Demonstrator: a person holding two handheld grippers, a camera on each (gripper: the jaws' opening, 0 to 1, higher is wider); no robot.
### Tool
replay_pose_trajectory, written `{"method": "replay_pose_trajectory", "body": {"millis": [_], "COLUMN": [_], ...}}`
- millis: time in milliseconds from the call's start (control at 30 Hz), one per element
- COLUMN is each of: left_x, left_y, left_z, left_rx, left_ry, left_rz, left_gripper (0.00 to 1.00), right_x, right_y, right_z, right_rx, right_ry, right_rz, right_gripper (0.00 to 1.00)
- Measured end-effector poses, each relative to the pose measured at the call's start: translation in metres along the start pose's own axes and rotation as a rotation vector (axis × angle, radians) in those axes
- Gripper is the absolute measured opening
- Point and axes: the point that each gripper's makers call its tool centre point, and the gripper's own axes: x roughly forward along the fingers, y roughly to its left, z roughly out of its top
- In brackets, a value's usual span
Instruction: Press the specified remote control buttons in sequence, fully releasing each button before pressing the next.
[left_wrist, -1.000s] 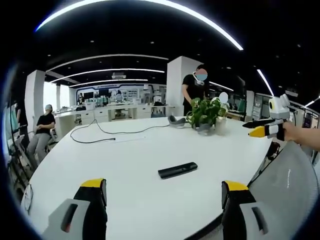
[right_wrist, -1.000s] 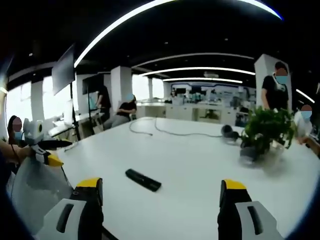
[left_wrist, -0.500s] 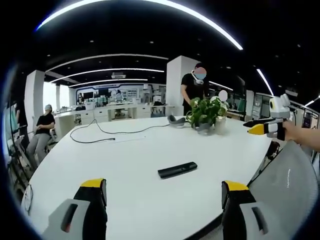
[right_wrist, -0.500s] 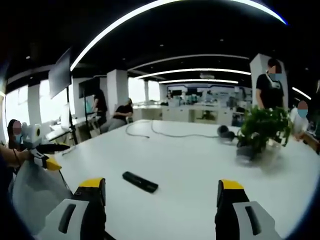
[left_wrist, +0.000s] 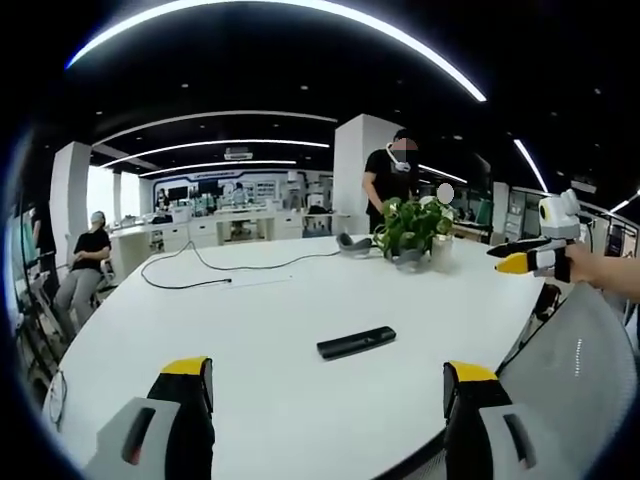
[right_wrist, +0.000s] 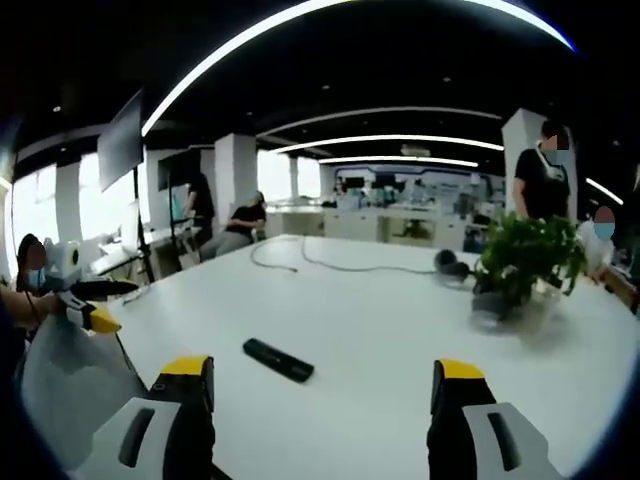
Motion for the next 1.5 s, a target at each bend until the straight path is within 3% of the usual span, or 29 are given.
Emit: {"method": "replay_pose_trajectory", "body": {"millis": [200, 1033, 1133, 1200, 1233, 1300, 1400, 1500], "left_x": [-0.001, 0.0, -0.001, -0.002, -0.002, -0.001, 0.003, 0.012], "left_y": [0.0, -0.002, -0.002, 0.002, 0.005, 0.01, 0.012, 0.013], "left_z": [-0.001, -0.002, -0.003, 0.006, 0.006, 0.009, 0.022, 0.029], "left_rx": [-0.012, -0.01, -0.038, -0.067, -0.075, -0.045, 0.026, 0.133], "left_ry": [0.001, 0.014, 0.02, -0.016, 0.001, 0.033, 0.03, 0.061], "left_rz": [0.005, -0.01, -0.023, -0.025, -0.034, -0.054, -0.101, -0.146], "left_gripper": [1.0, 1.0, 1.0, 1.0, 1.0, 1.0, 1.0, 1.0], "right_x": [-0.002, -0.002, -0.002, -0.001, -0.001, -0.001, 0.0, 0.0], "right_y": [-0.003, -0.004, -0.004, -0.004, -0.003, -0.003, -0.004, -0.004], "right_z": [0.002, -0.002, -0.002, -0.002, -0.003, -0.003, -0.004, -0.004], "right_rx": [0.029, -0.007, -0.005, -0.006, -0.007, -0.009, -0.004, 0.004], "right_ry": [-0.019, 0.013, 0.012, 0.015, 0.018, 0.021, 0.025, 0.024], "right_rz": [-0.004, -0.023, -0.021, -0.018, -0.017, -0.016, -0.015, -0.012], "right_gripper": [0.87, 0.82, 0.82, 0.81, 0.81, 0.81, 0.8, 0.8]}}
